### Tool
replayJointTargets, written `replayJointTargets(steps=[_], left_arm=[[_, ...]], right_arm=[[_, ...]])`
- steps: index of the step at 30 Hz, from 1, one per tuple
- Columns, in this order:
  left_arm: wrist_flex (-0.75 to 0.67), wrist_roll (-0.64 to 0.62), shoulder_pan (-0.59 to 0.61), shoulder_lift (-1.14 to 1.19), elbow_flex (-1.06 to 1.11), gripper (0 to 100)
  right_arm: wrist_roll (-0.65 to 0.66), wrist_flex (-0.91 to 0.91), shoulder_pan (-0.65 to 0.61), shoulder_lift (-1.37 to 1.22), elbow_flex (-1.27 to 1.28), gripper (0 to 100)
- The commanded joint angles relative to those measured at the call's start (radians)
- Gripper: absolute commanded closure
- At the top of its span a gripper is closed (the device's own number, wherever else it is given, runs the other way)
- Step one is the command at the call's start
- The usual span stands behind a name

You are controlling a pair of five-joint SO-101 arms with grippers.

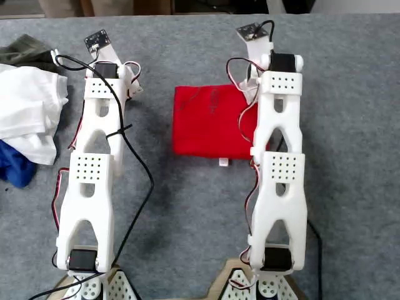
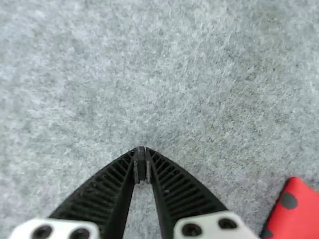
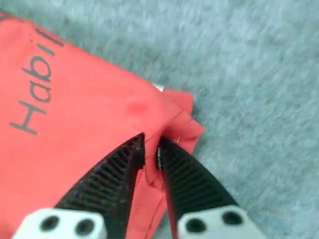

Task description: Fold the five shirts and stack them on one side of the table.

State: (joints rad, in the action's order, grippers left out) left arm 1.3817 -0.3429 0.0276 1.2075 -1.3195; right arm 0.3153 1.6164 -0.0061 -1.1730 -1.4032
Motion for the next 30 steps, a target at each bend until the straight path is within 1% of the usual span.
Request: replayJointTargets(steps=[1, 4, 6, 10, 12, 14, 16, 20, 21, 24, 27, 30], left_arm=[[-0.008, -0.003, 0.002, -0.013, -0.052, 98], [-0.008, -0.003, 0.002, -0.013, -0.054, 98], [-0.008, -0.003, 0.002, -0.013, -0.054, 98], [-0.008, -0.003, 0.002, -0.013, -0.054, 98], [-0.008, -0.005, 0.002, -0.013, -0.054, 95], [-0.008, -0.009, 0.002, -0.013, -0.054, 91], [-0.002, -0.011, -0.006, -0.013, -0.048, 86], [0.054, -0.011, -0.040, -0.024, -0.055, 81], [0.064, -0.011, -0.055, -0.024, -0.060, 80], [0.129, -0.011, -0.104, -0.024, -0.146, 78], [0.183, -0.008, -0.149, -0.024, -0.253, 76], [0.190, -0.011, -0.187, -0.024, -0.315, 76]], right_arm=[[-0.005, -0.060, -0.012, 0.058, -0.047, 99.3], [-0.002, -0.061, -0.013, 0.051, -0.045, 98.9], [0.012, -0.060, -0.013, 0.042, -0.045, 96.1], [0.028, -0.055, -0.012, 0.044, -0.054, 81.8], [0.029, -0.035, -0.010, 0.065, -0.067, 74.4], [0.028, 0.008, 0.002, 0.096, -0.090, 70.3], [0.017, 0.055, 0.016, 0.128, -0.125, 71.0], [-0.071, 0.173, 0.033, 0.191, -0.194, 74.3], [-0.089, 0.176, 0.035, 0.208, -0.183, 75.1], [-0.112, 0.173, 0.056, 0.306, -0.031, 75.9], [-0.143, 0.173, 0.067, 0.443, 0.254, 74.9], [-0.173, 0.166, 0.064, 0.601, 0.559, 75.0]])
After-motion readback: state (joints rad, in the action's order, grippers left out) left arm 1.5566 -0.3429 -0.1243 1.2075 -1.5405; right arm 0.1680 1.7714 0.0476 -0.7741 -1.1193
